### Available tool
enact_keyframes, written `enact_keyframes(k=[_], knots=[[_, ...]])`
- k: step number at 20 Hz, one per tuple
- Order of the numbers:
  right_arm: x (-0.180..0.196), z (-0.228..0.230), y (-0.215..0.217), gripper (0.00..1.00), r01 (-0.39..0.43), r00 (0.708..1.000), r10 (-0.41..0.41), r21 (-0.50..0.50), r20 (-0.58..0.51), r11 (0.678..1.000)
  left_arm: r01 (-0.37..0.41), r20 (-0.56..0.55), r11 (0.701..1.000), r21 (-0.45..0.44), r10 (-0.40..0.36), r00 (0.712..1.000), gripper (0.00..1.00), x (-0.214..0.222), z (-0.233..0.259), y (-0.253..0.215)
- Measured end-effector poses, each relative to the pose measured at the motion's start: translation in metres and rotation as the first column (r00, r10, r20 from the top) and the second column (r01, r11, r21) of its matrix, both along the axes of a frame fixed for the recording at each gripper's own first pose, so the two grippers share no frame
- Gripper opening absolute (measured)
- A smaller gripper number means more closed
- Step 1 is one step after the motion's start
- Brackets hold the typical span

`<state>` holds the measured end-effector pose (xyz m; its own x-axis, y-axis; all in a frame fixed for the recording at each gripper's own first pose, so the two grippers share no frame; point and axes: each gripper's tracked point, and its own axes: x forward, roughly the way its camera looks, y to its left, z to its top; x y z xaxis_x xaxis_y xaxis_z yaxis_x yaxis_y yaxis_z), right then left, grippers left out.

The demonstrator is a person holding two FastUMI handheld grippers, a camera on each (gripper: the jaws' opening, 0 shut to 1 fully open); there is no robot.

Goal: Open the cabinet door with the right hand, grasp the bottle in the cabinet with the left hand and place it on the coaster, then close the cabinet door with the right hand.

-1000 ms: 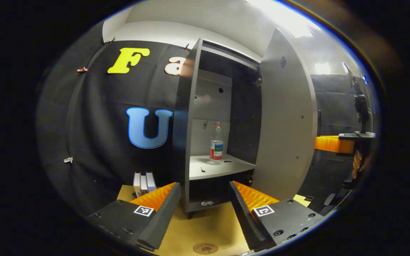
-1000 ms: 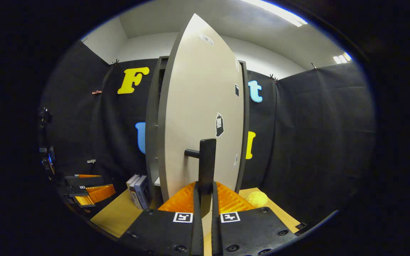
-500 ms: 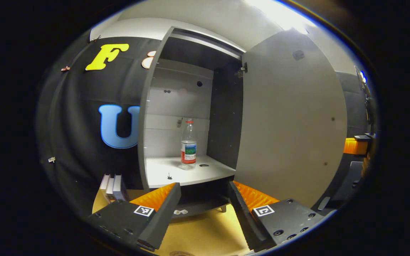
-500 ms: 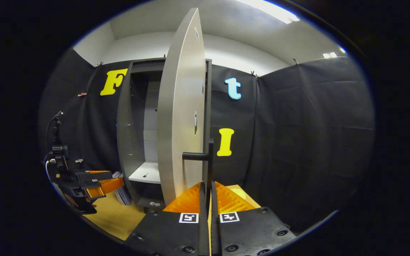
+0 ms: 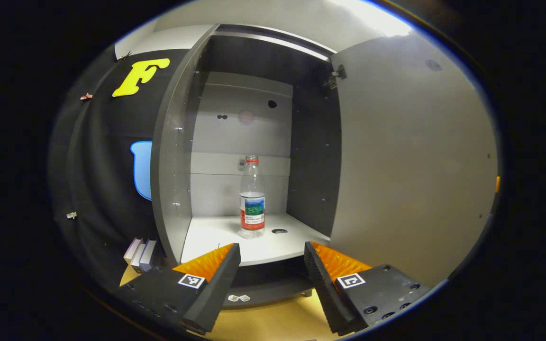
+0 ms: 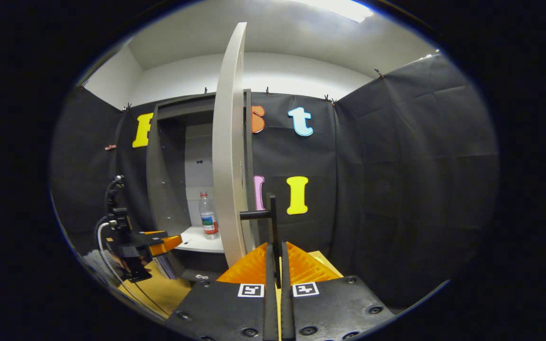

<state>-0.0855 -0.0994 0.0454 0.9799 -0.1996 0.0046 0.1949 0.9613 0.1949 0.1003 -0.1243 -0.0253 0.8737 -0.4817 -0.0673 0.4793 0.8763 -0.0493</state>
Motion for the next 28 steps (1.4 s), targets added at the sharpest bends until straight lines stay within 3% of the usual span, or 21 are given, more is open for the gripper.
enact_keyframes(k=[1,3,5,7,8,9,11,14,15,16,17,19,22,23,24,28], knots=[[-0.003,0.001,0.003,0.07,-0.034,0.999,0.034,0.016,0.010,0.999,-0.013,0.011,1.000,0.010,0.013,1.000,0.86,0.011,0.003,-0.002],[-0.013,0.005,-0.006,0.07,-0.064,0.997,0.062,0.043,0.035,0.997,-0.034,0.043,0.999,0.019,0.033,0.999,0.86,0.032,0.011,-0.007],[-0.027,0.007,-0.025,0.07,-0.014,0.999,0.011,0.057,0.053,0.998,-0.056,0.070,0.998,0.034,0.053,0.996,0.86,0.059,0.016,-0.012],[-0.046,0.002,-0.057,0.07,0.092,0.994,-0.095,0.052,0.054,0.994,-0.063,0.089,0.997,0.049,0.059,0.994,0.83,0.083,0.016,-0.023],[-0.053,-0.005,-0.075,0.16,0.155,0.987,-0.157,0.043,0.040,0.987,-0.064,0.099,0.996,0.056,0.058,0.993,0.83,0.094,0.017,-0.030],[-0.060,-0.013,-0.093,0.07,0.229,0.973,-0.230,0.026,0.015,0.973,-0.065,0.109,0.996,0.067,0.057,0.992,0.83,0.105,0.015,-0.035],[-0.080,-0.036,-0.137,0.07,0.403,0.912,-0.405,-0.041,-0.060,0.914,-0.084,0.117,0.992,0.098,0.072,0.990,0.84,0.128,0.010,-0.040],[-0.093,-0.064,-0.170,0.36,0.510,0.830,-0.540,-0.205,-0.139,0.836,-0.101,0.120,0.990,0.100,0.089,0.989,0.89,0.156,0.005,-0.048],[-0.092,-0.067,-0.175,0.70,0.515,0.817,-0.556,-0.239,-0.152,0.823,-0.109,0.120,0.989,0.103,0.096,0.988,0.89,0.164,0.005,-0.047],[-0.086,-0.069,-0.176,0.79,0.518,0.811,-0.563,-0.254,-0.157,0.817,-0.119,0.120,0.987,0.108,0.106,0.987,0.84,0.171,0.003,-0.047],[-0.081,-0.070,-0.175,0.88,0.511,0.817,-0.556,-0.255,-0.155,0.821,-0.123,0.118,0.986,0.111,0.110,0.987,0.84,0.179,0.001,-0.046],[-0.076,-0.067,-0.176,0.94,0.501,0.827,-0.544,-0.255,-0.142,0.827,-0.129,0.111,0.985,0.116,0.117,0.987,0.84,0.189,-0.004,-0.049],[-0.048,-0.058,-0.195,0.95,0.503,0.838,-0.535,-0.225,-0.112,0.835,-0.134,0.093,0.985,0.107,0.124,0.988,0.84,0.198,-0.009,-0.052],[-0.044,-0.061,-0.201,0.95,0.506,0.837,-0.536,-0.215,-0.111,0.835,-0.138,0.083,0.986,0.098,0.130,0.988,0.89,0.203,-0.011,-0.052],[-0.043,-0.062,-0.204,0.95,0.505,0.838,-0.534,-0.208,-0.113,0.837,-0.143,0.073,0.986,0.088,0.137,0.988,0.84,0.208,-0.012,-0.052],[-0.035,-0.069,-0.209,0.95,0.479,0.849,-0.510,-0.207,-0.137,0.853,-0.150,0.061,0.984,0.096,0.145,0.988,0.84,0.221,-0.014,-0.056]])
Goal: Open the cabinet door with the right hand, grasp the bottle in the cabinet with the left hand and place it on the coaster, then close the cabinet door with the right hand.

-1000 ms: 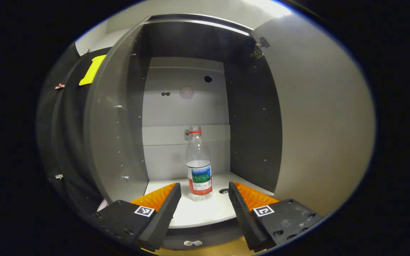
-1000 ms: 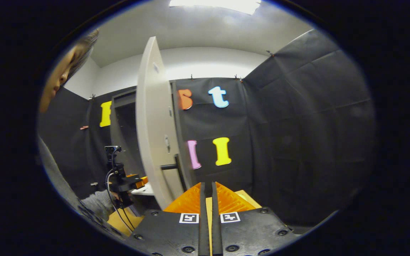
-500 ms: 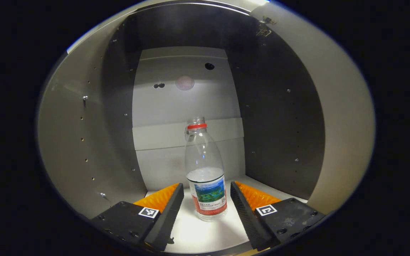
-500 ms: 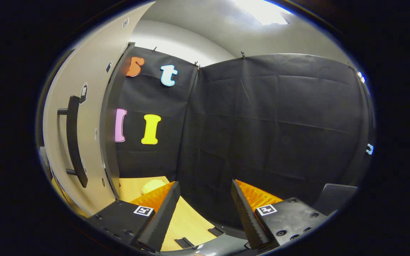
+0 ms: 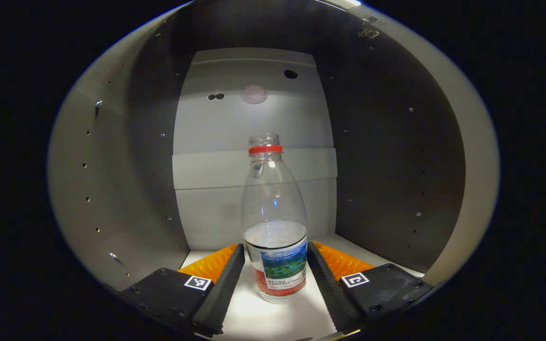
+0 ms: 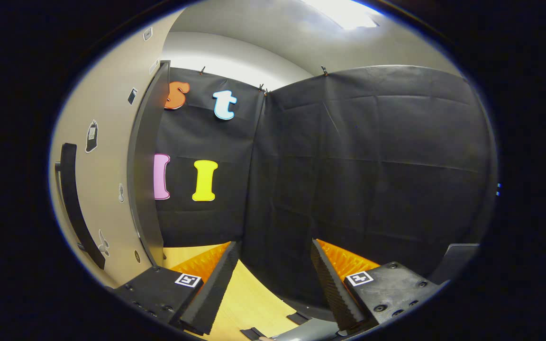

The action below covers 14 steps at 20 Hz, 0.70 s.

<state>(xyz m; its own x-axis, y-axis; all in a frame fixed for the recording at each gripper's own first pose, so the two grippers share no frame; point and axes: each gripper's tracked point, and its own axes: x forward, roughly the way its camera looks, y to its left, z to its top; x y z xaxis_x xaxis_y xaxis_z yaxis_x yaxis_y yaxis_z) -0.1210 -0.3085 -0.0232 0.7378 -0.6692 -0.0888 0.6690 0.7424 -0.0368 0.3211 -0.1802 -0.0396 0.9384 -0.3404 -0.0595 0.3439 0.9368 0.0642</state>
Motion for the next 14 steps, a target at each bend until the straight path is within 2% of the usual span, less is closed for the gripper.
enact_keyframes(k=[3,4,5,9,10,14], knots=[[0.009,-0.005,-0.002,0.95,-0.017,1.000,0.017,0.011,-0.015,1.000,-0.002,-0.004,1.000,0.003,0.002,1.000,0.84,0.010,-0.001,-0.005],[0.011,-0.005,-0.002,0.95,-0.023,1.000,0.023,0.015,-0.017,1.000,0.005,-0.008,1.000,-0.004,-0.006,1.000,0.89,0.011,-0.001,-0.007],[0.013,-0.006,-0.003,0.95,-0.028,0.999,0.028,0.017,-0.017,0.999,0.012,0.007,1.000,-0.017,-0.012,1.000,0.85,0.016,0.003,-0.009],[0.017,-0.007,-0.006,0.95,-0.038,0.999,0.039,0.032,-0.016,0.999,0.020,-0.013,0.998,-0.055,-0.021,1.000,0.82,0.027,0.003,-0.012],[0.017,-0.008,-0.006,0.95,-0.042,0.999,0.042,0.035,-0.017,0.999,0.022,-0.015,0.998,-0.060,-0.023,1.000,0.78,0.024,0.003,-0.012],[0.022,-0.007,-0.002,0.95,-0.072,0.997,0.072,0.044,-0.009,0.996,0.032,-0.007,0.998,-0.048,-0.033,0.999,0.76,0.016,0.007,-0.010]])
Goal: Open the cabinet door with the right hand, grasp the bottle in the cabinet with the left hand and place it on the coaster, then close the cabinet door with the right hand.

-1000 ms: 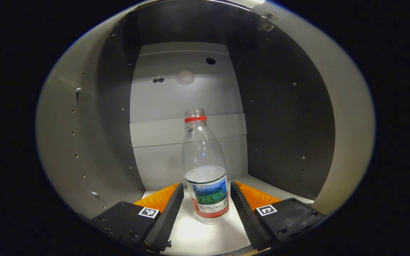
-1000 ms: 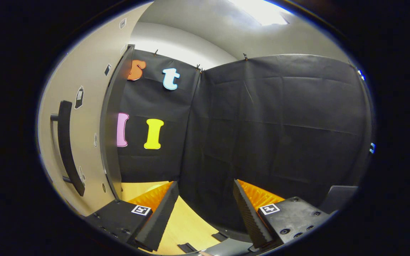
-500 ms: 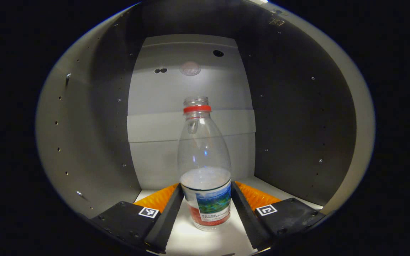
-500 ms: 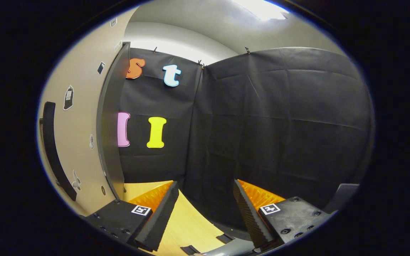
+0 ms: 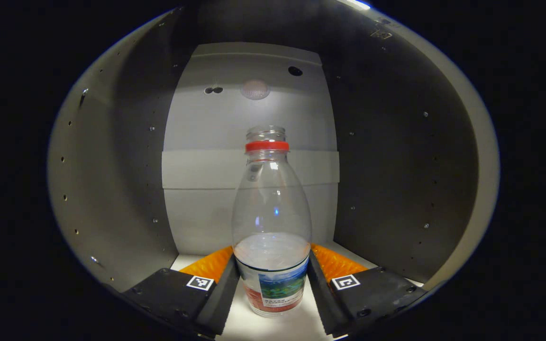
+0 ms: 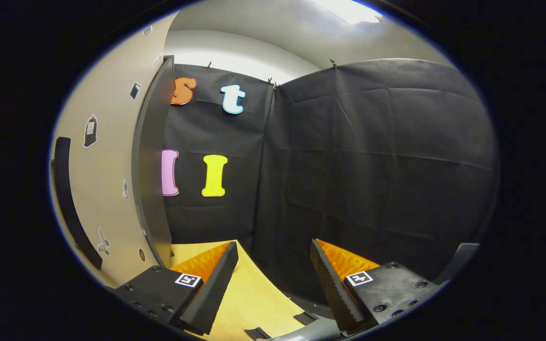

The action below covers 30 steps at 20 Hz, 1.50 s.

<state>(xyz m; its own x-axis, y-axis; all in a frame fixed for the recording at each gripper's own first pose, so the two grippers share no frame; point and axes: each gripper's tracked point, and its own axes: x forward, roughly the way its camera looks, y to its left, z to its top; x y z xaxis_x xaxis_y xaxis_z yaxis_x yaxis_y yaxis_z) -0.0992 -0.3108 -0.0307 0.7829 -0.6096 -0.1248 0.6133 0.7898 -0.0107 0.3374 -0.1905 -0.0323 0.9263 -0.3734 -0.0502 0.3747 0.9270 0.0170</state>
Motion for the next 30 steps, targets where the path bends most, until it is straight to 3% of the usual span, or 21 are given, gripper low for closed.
enact_keyframes(k=[9,18,24,30], knots=[[-0.007,0.019,0.036,0.95,-0.054,0.998,0.055,-0.029,0.043,0.998,0.082,0.037,0.997,-0.010,-0.082,0.996,0.75,-0.107,0.032,0.027],[-0.042,0.050,0.161,0.95,-0.150,0.986,0.157,-0.106,0.056,0.983,0.138,0.055,0.990,-0.026,-0.137,0.989,0.75,-0.251,0.050,0.124],[-0.075,0.051,0.238,0.95,-0.199,0.977,0.204,-0.074,0.064,0.977,0.168,0.029,0.986,-0.025,-0.167,0.986,0.75,-0.322,0.025,0.178],[-0.054,0.048,0.322,0.96,-0.346,0.933,0.348,-0.038,0.092,0.937,0.181,-0.036,0.982,-0.059,-0.184,0.982,0.75,-0.367,-0.046,0.202]])
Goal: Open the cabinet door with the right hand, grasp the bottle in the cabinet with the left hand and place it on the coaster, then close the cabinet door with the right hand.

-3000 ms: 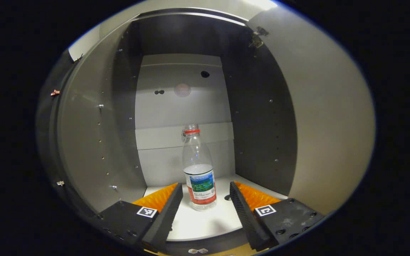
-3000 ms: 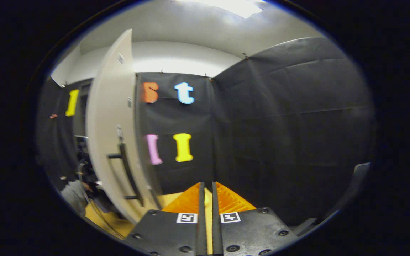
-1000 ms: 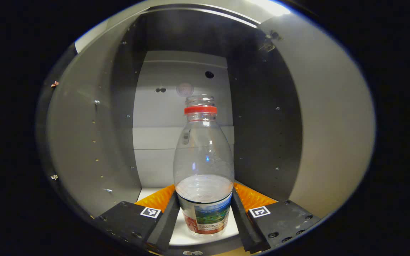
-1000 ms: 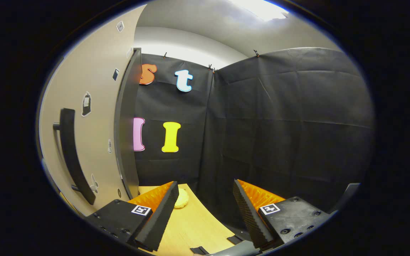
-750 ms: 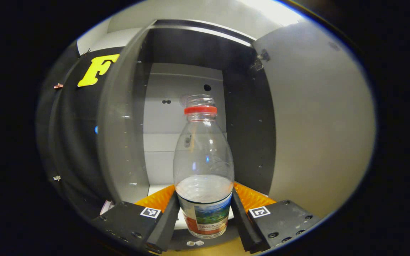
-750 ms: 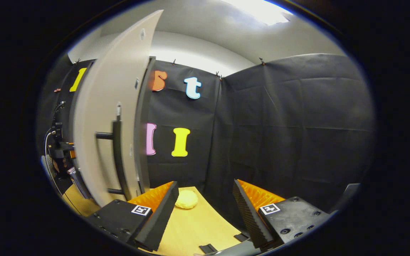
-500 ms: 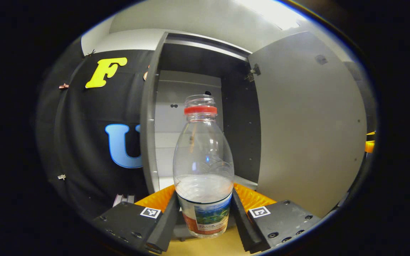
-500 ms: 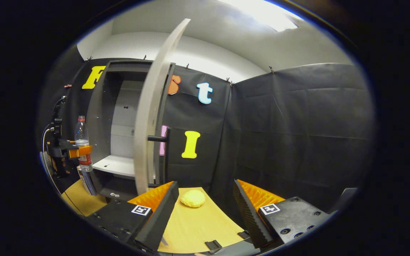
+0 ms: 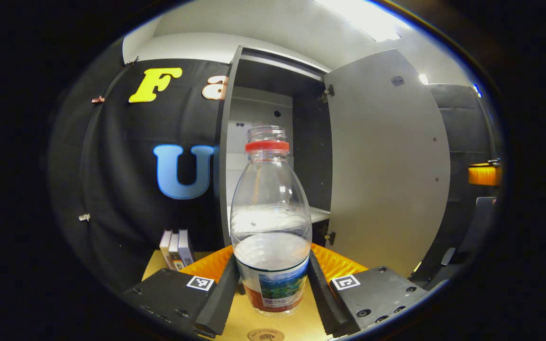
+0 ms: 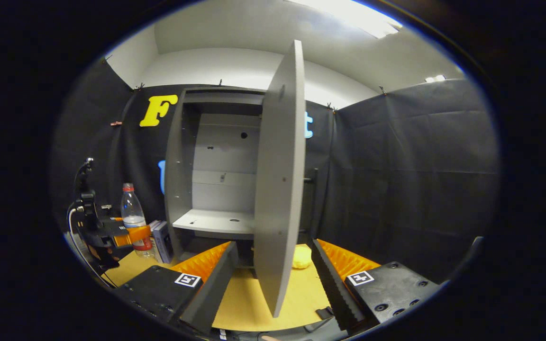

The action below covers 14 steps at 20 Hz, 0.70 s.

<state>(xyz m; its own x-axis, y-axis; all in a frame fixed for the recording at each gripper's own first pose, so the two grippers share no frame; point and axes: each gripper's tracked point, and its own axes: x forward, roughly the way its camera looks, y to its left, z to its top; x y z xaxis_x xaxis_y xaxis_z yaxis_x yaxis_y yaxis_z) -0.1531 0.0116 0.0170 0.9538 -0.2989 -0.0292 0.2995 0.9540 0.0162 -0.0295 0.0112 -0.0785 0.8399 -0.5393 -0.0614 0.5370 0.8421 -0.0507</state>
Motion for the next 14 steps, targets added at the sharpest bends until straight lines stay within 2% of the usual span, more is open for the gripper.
enact_keyframes(k=[2,5,7,11,14], knots=[[0.021,-0.002,0.013,0.96,-0.048,0.999,0.048,0.006,0.018,0.999,0.011,-0.003,1.000,-0.022,-0.011,1.000,0.75,-0.009,-0.022,0.001],[0.053,-0.009,0.032,0.96,-0.118,0.993,0.117,0.038,0.021,0.992,-0.039,-0.028,0.999,-0.013,0.039,0.999,0.75,-0.013,-0.073,0.015],[0.066,-0.019,0.041,0.96,-0.165,0.986,0.163,0.084,0.023,0.983,-0.045,-0.044,0.999,-0.026,0.044,0.998,0.75,-0.014,-0.106,0.012],[0.086,-0.068,0.050,0.96,-0.224,0.971,0.233,0.144,-0.046,0.964,-0.103,-0.033,0.995,0.014,0.103,0.994,0.76,-0.007,-0.178,0.016],[0.095,-0.111,0.050,0.96,-0.234,0.958,0.257,0.175,-0.123,0.956,-0.111,-0.057,0.994,-0.006,0.111,0.992,0.75,-0.003,-0.217,0.009]])
